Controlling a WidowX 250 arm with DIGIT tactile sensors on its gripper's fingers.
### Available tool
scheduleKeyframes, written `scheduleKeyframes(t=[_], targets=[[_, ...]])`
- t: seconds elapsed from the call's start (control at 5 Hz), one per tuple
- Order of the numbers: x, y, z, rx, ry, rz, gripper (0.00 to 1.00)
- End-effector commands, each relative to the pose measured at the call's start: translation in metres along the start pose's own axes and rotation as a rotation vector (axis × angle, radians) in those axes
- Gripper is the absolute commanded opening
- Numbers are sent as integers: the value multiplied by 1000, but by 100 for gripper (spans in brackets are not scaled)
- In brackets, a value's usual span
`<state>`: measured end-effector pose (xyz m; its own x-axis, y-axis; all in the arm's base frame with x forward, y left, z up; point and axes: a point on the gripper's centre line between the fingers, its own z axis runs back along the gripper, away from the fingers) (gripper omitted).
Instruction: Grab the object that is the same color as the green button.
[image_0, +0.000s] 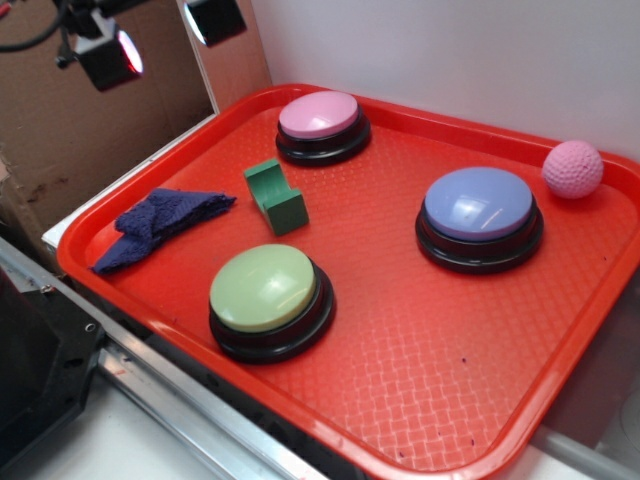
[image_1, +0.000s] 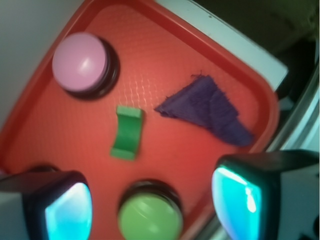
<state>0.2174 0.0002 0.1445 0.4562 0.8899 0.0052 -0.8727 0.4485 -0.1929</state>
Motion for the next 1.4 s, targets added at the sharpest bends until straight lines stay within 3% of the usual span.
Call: scheduleKeyframes(t=[0.0,0.2,0.6,1.0,1.2], targets=[[20,-14,-38,-31,-70,126,100],[24,-20,-64,18,-96,143,100],[29,-18,-91,60,-101,165,100],[28,-18,-119,64,-143,127,100],[25,-16,-126,62,-123,110,100]])
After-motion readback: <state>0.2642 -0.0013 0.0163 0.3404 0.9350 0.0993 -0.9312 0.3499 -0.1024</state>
